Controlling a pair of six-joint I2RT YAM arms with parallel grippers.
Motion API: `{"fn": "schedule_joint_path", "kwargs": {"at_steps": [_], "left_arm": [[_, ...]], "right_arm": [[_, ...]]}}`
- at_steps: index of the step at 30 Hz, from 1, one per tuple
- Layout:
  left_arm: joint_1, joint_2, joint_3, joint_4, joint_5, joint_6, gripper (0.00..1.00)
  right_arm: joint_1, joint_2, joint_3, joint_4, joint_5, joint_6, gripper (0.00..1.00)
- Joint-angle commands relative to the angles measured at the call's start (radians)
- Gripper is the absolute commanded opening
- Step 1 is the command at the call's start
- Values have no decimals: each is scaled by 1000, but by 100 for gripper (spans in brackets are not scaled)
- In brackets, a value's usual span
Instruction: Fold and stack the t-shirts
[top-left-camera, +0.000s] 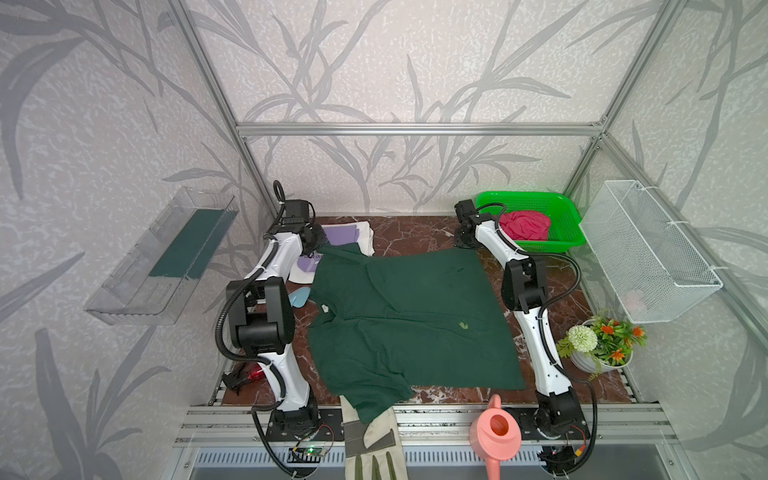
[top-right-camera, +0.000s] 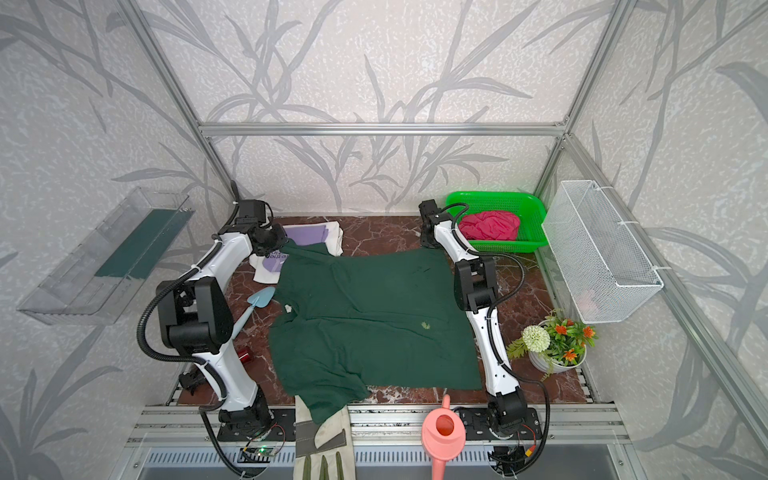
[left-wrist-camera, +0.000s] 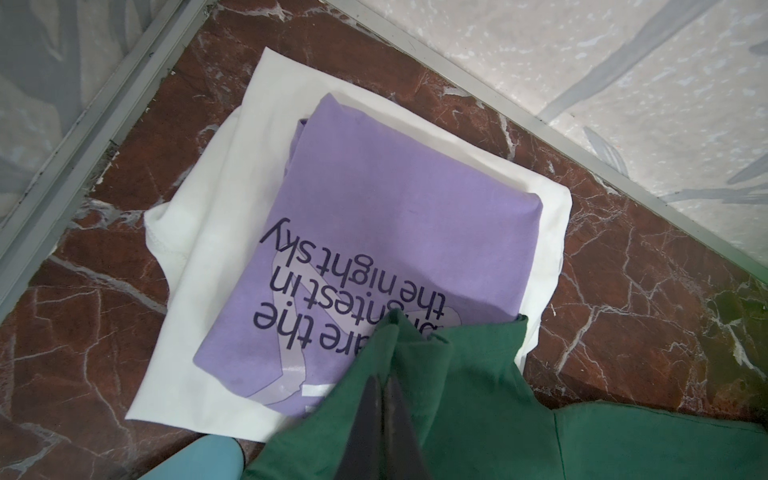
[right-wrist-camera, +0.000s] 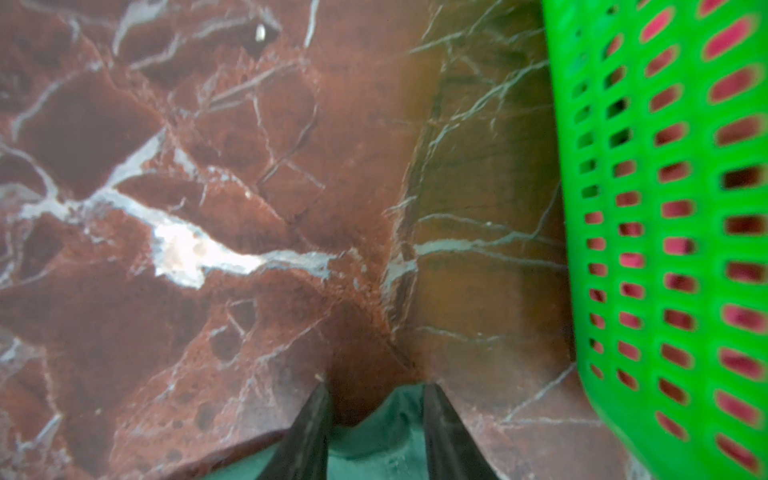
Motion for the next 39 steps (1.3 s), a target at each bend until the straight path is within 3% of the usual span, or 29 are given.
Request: {"fn": "schedule_joint_path", "kwargs": {"at_steps": [1,6,9,13,22,29,39], "left_arm": [[8,-39,-8,6,18,-13,0],[8,-47,-7,13,30,-21,0],[10,-47,-6,16,36,-27,0],[10,-49,-2,14,48,-28,0],[11,-39,69,-17,122,0,0],[10,12,191,-63,203,53,0],[7,72,326,-76,260,109,0]], "right_arm": [[-11,38,13,-105,-14,7,35],[-11,23,0,-120,-18,2,34],[-10,22,2,-117,-30,1,9],[-9,0,5,-105,-27,6,0],[-8,-126,6,-71,-57,-35,0],[-13,-226,-1,-133,33,-93,0],[-53,-417,-271,-13,86,-122,0]]}}
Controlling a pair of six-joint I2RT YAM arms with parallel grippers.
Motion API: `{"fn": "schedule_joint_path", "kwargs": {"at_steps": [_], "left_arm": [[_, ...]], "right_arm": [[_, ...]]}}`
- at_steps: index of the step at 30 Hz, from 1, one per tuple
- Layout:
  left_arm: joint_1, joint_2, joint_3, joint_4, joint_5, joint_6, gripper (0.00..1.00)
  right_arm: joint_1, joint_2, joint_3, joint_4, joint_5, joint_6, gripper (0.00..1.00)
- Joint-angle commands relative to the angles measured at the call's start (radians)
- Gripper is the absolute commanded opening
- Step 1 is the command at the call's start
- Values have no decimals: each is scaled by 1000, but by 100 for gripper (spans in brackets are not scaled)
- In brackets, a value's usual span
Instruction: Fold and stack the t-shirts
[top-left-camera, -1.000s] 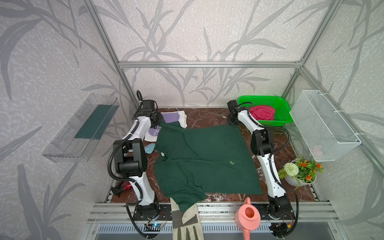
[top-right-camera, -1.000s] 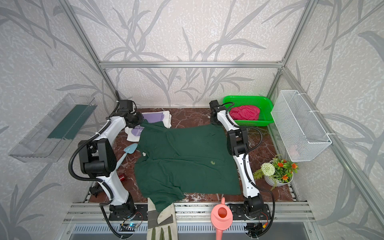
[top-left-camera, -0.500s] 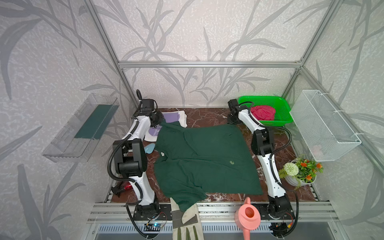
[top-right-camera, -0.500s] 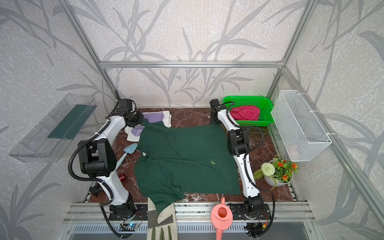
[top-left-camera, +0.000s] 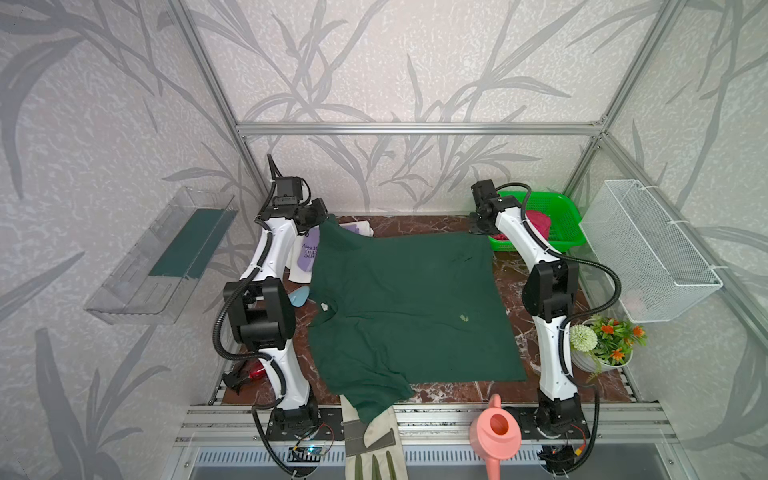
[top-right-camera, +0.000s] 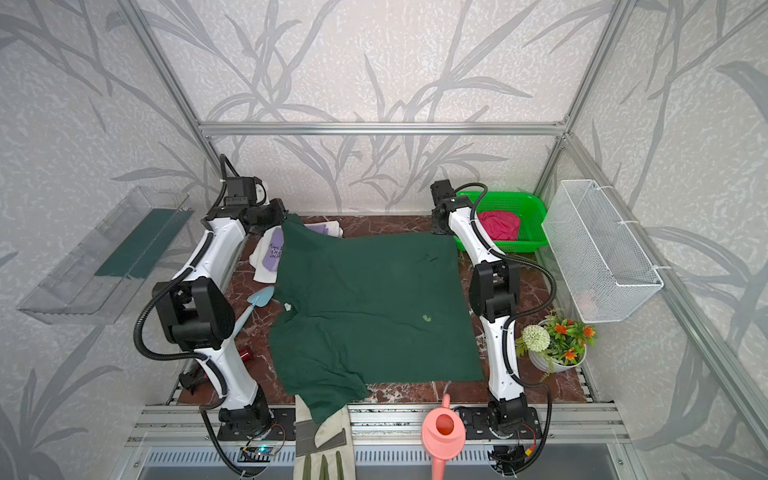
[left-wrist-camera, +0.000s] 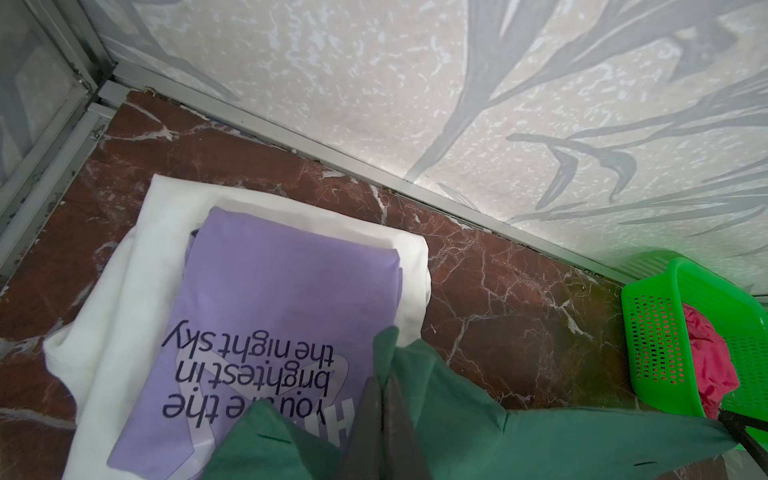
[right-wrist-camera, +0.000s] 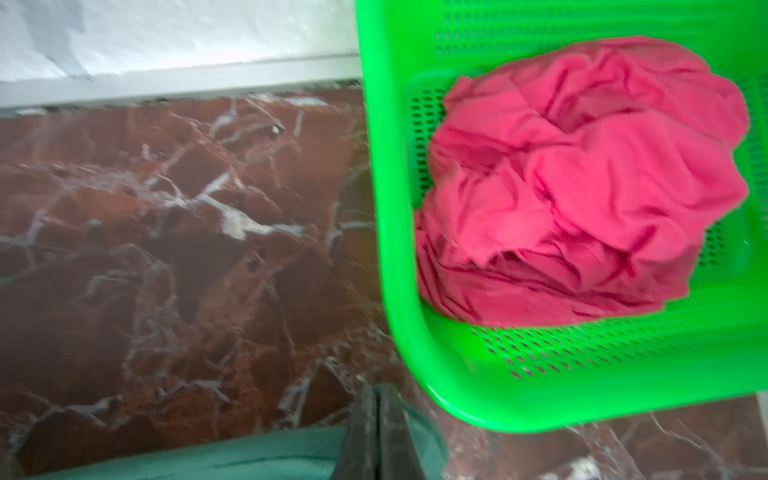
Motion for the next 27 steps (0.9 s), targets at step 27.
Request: {"fn": "schedule_joint_path", "kwargs": {"at_steps": [27], "left_arm": [[-17,-425,-493,80,-175,-67,0]], "right_arm": [[-33,-547,-905,648,-24,-105,0]]}}
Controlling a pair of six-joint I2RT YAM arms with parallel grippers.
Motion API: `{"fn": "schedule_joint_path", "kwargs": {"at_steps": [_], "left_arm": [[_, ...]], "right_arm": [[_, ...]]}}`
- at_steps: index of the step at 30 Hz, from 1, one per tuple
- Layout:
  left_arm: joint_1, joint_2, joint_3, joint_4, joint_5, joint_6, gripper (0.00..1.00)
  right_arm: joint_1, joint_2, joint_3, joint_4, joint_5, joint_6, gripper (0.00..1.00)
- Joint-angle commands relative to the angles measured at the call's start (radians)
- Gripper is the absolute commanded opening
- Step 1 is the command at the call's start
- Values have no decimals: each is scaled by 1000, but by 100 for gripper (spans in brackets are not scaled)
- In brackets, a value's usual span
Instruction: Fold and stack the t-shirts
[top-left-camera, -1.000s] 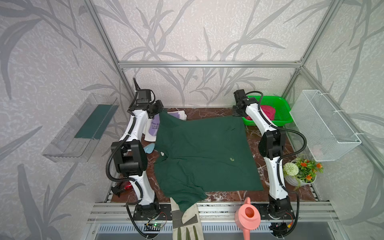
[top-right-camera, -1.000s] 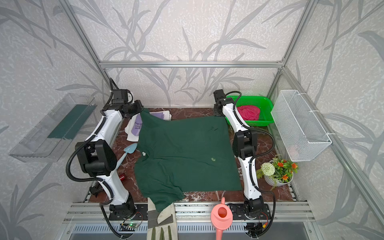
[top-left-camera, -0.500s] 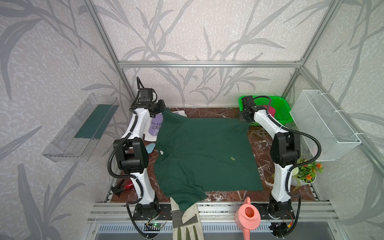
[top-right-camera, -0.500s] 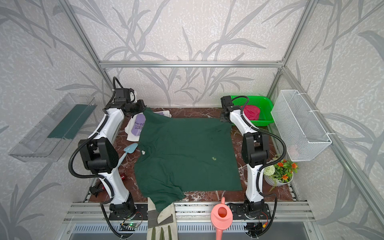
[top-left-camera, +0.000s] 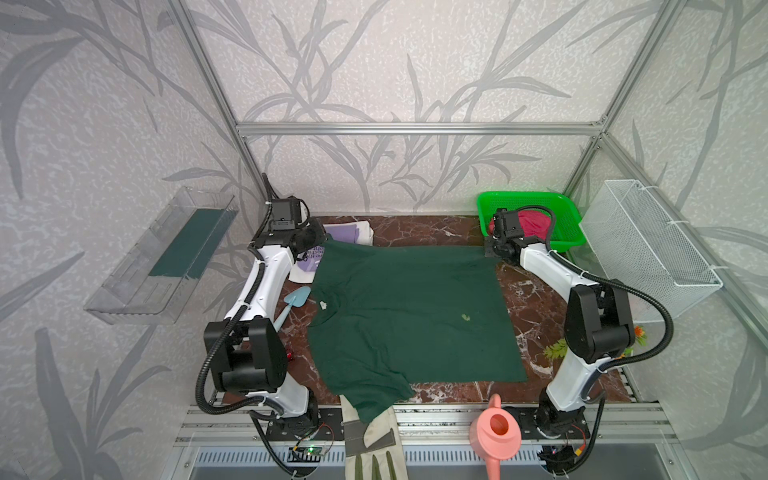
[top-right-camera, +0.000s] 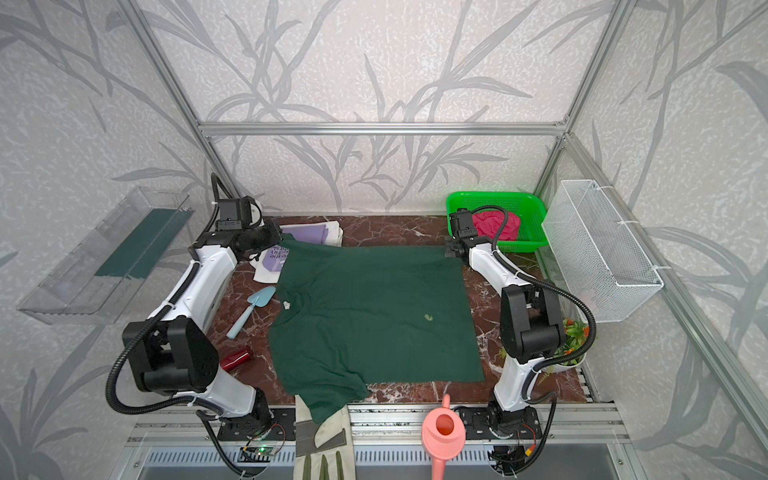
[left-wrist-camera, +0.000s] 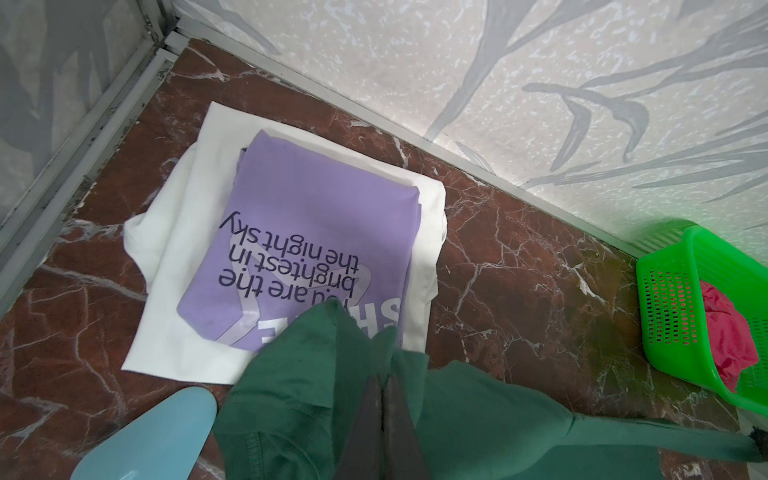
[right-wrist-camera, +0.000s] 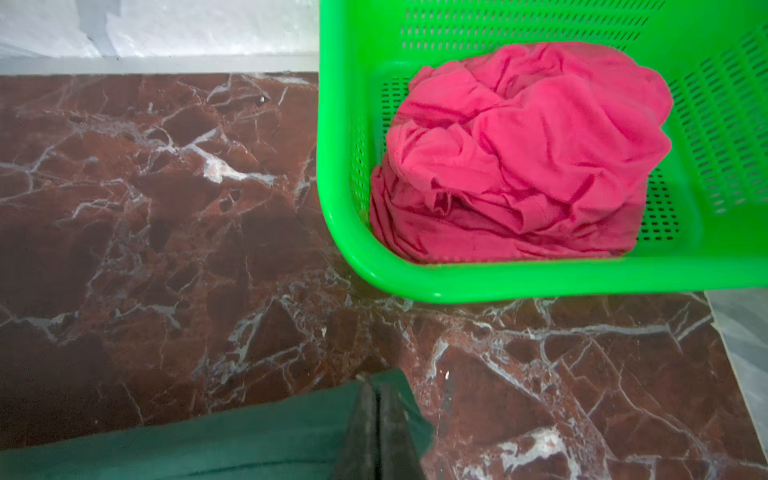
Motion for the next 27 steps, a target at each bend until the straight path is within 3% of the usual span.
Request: {"fn": "schedule_joint_path", "kwargs": {"at_steps": [1,13,18,19,22,24,27], "left_arm": [[3,-74,-80,27,-70,-35,0],[6,-331,-447,91,-143,-152,0],[5,-451,-594,78,-193,-227,0],[5,-480,-630,78,-188,-244,3],[5,-583,-737,82,-189,-326,28],[5,-655,-780,88,-197,-351,44],[4,-715,-826,134,-175,-340,51]], "right_arm": [[-4,-71,-70,64,6,14,0],[33,-175,-298,119,38,56,1],[71,-218,-383,129,87,82,7],[75,-241,-388,96,97,92,14],[81,-325,-448,110,141,155,38],[83,-395,-491,138,142,163,44],[82,-483,-539,179,139,194,48]]}}
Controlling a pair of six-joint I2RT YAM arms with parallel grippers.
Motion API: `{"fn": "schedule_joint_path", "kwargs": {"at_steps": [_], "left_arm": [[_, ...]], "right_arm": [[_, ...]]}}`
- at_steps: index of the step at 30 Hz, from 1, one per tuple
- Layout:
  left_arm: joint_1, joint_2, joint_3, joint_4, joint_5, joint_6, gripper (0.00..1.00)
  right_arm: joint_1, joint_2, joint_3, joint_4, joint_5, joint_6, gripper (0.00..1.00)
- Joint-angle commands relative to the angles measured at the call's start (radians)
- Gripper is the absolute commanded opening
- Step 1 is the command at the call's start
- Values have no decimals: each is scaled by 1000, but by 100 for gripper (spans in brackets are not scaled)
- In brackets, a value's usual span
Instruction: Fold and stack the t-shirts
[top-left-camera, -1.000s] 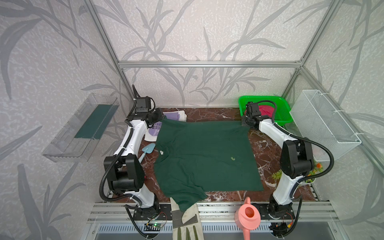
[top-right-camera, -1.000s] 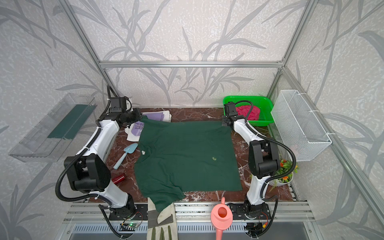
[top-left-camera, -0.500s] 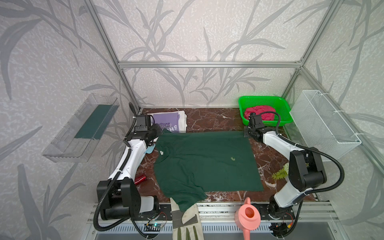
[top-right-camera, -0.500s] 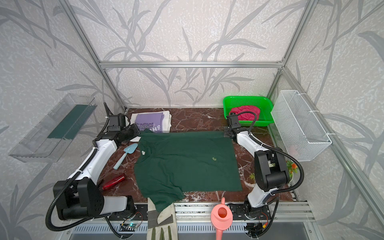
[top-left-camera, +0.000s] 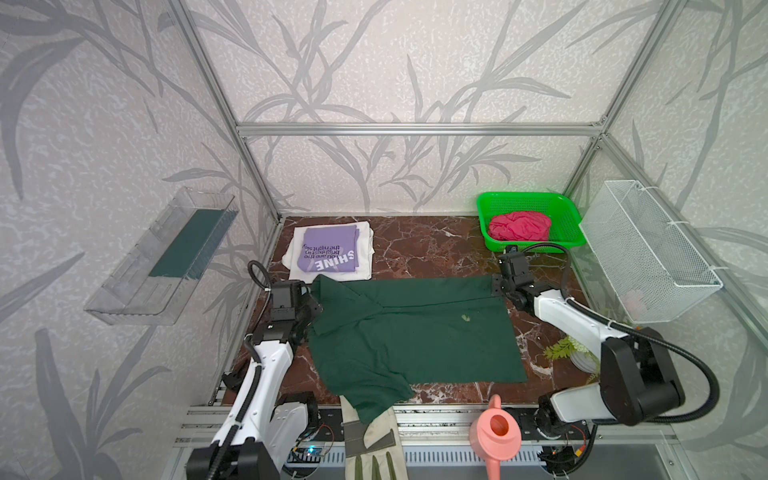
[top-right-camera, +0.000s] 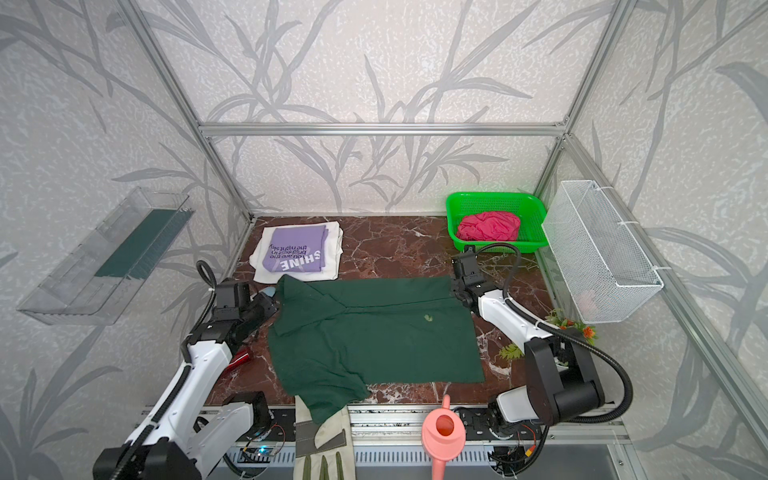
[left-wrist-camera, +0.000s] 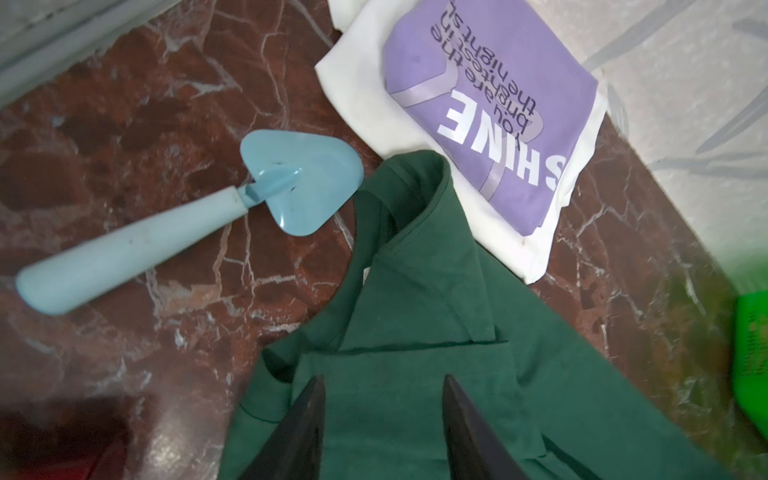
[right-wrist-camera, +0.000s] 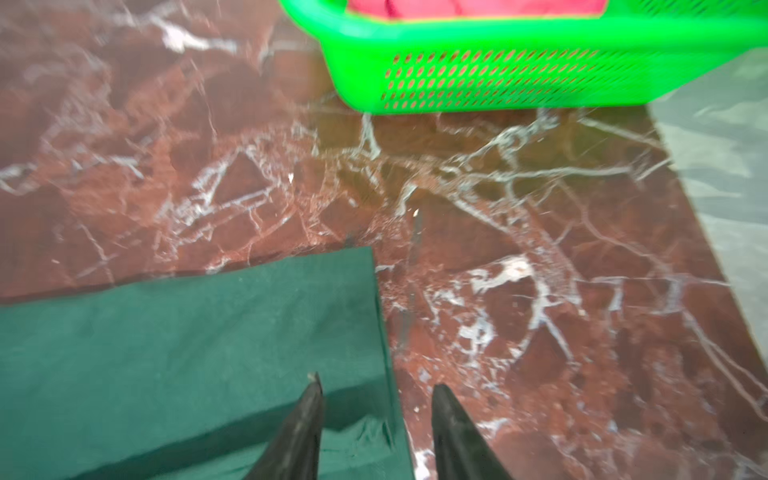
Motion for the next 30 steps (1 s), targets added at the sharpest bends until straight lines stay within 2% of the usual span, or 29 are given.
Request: {"fn": "schedule_joint_path", "kwargs": {"at_steps": [1,3,5,9,13,19,26,30], "left_arm": [[0,-36,-23,77,18,-19,52],[-1,20,-16,137,120,29,52],[-14,145,57,125,224,69,52],[-87,436,276,-35,283,203,53],[-206,661,451,-142,212,300,53],[-298,853,582,-179,145,309,53],[-354,938,638,-227,58,303,49],[-359,953,636,-210,61,305,49]], "right_arm": [[3,-75,-18,45,12,52,49],[2,-60,17,2,-55,39,51],[2,9,93,-90,-151,27,52],[2,177,256,-344,-238,57,52],[2,266,274,-369,-297,60,52],[2,336,294,-382,-340,79,52],[1,370,286,-381,-335,74,52],[2,375,285,-376,-346,72,52]]}}
